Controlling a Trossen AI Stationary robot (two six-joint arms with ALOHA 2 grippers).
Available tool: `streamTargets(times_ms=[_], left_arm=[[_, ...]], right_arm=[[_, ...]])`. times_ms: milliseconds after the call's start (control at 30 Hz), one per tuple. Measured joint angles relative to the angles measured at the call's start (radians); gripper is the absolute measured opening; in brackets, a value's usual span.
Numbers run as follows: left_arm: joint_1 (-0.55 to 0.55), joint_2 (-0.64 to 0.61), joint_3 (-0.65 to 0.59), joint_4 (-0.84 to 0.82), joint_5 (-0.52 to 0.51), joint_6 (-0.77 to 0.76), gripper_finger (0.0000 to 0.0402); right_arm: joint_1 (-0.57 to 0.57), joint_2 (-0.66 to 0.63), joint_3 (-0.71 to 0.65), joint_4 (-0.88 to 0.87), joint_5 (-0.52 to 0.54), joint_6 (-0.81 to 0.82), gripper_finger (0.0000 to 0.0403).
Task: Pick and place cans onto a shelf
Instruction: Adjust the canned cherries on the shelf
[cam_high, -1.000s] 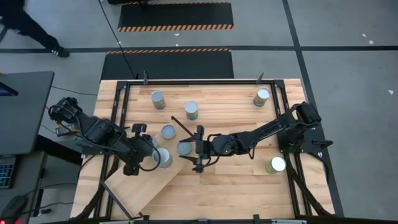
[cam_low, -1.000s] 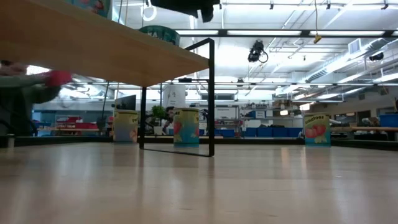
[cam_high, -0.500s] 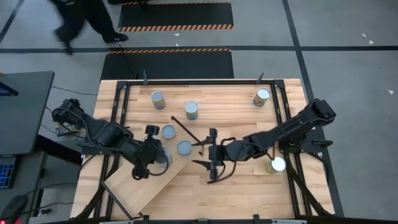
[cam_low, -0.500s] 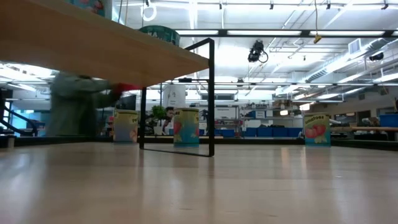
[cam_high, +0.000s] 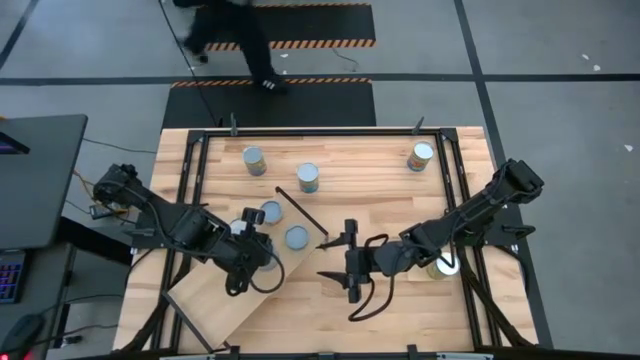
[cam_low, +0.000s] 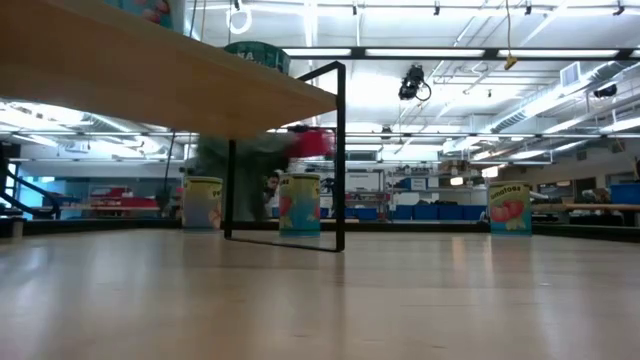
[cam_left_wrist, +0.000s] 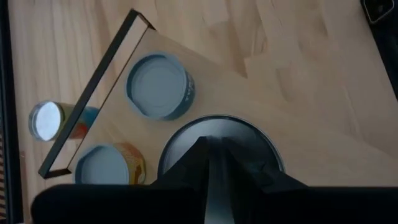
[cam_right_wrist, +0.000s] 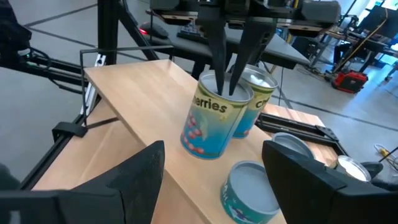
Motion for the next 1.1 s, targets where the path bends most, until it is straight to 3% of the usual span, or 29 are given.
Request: streamTargets(times_ms=[533, 700, 833, 1000, 1100], left_arm=[[0.002, -0.001, -0.001, 0.058, 0.032, 0.028, 0.0050], [0.002, -0.005, 0.072, 0.045, 0.023, 0.027, 0.0050], [0.002, -0.006, 0.151, -0.113, 0.014, -0.029, 0.0050], [0.003, -0.041, 0.154, -0.360, 0.009, -0.245, 0.0050], [0.003, -0.075, 0.098, -0.345, 0.014, -0.302, 0.0043]], right_arm=[[0.005, 0.000, 0.000, 0.000, 0.002, -0.004, 0.0276], [0.002, 0.000, 0.000, 0.004, 0.002, -0.007, 0.0276], [-0.004, 0.000, 0.000, -0.004, 0.003, 0.000, 0.0276], [-0.002, 0.000, 0.000, -0.024, 0.003, 0.003, 0.0276], [0.000, 0.000, 0.000, -0.025, 0.003, 0.003, 0.0276]])
